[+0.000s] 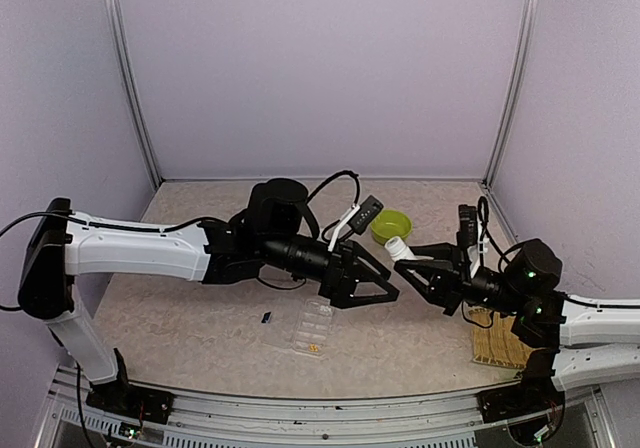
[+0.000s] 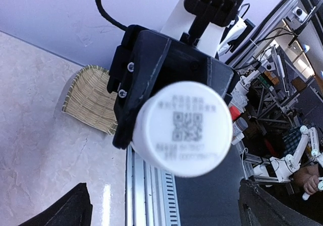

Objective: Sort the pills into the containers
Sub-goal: Close the lid of the pill bottle, then screw the lid of the pill bottle onto the pill bottle.

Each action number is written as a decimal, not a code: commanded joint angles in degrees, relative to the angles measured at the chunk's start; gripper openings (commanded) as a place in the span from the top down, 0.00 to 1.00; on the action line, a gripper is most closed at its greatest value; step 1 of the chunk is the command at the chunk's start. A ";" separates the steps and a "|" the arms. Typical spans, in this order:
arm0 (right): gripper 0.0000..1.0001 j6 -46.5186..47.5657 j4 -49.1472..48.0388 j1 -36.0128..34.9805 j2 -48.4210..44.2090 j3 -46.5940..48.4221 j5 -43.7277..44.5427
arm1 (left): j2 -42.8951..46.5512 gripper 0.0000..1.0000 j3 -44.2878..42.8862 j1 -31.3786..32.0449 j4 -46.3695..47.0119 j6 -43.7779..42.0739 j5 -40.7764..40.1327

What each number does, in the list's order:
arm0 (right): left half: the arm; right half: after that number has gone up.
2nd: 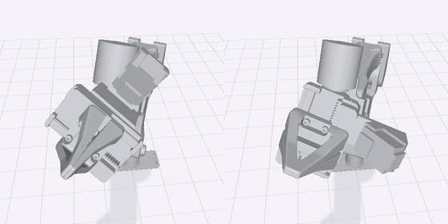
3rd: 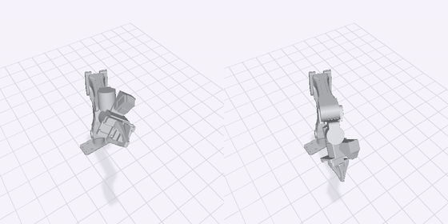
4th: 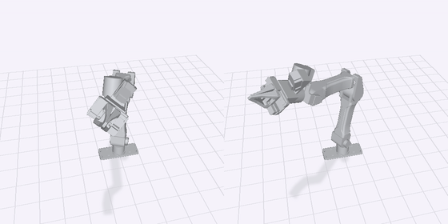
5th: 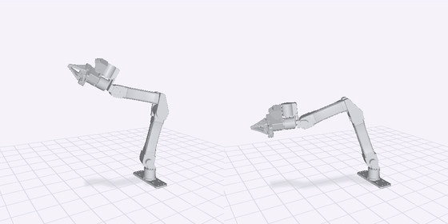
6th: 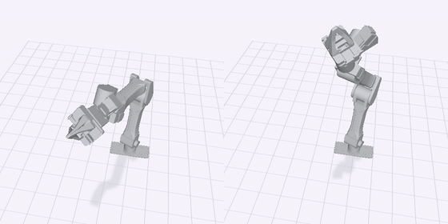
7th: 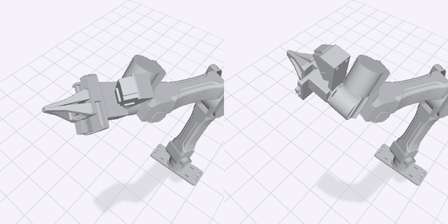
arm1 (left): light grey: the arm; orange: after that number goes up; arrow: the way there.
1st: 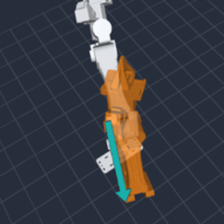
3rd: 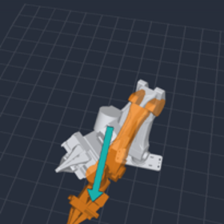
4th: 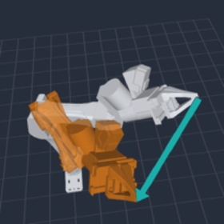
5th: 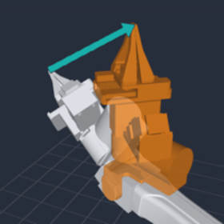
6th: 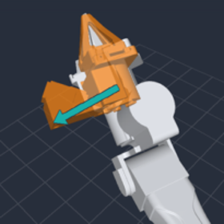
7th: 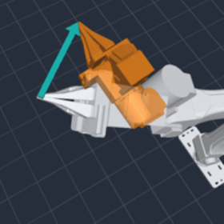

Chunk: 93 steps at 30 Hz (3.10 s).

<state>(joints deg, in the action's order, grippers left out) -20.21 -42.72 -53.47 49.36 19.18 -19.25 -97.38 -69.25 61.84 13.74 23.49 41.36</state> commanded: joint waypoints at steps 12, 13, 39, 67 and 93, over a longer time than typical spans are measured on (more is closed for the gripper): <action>0.87 3.71 3.44 -0.46 1.10 4.52 4.56 | 11.30 0.01 6.81 -0.41 10.74 8.90 -17.68; 0.87 3.74 3.15 -0.44 1.69 4.81 4.40 | 10.76 0.01 6.36 -0.11 10.57 9.12 -18.05; 0.87 5.65 3.46 -1.51 11.36 9.24 6.51 | 8.25 0.01 4.31 0.80 11.96 10.69 -16.97; 0.87 7.24 -0.42 -5.77 20.66 12.27 4.85 | 8.94 0.01 3.76 1.26 11.57 10.01 -17.34; 0.87 11.53 6.88 -5.78 12.61 10.25 15.44 | 12.28 0.01 6.47 0.55 10.43 9.62 -20.96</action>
<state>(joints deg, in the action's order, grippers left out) -8.93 -36.49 -59.09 61.21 29.78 -5.10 -87.50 -63.35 62.39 23.05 34.02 21.32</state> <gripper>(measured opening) 0.260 0.987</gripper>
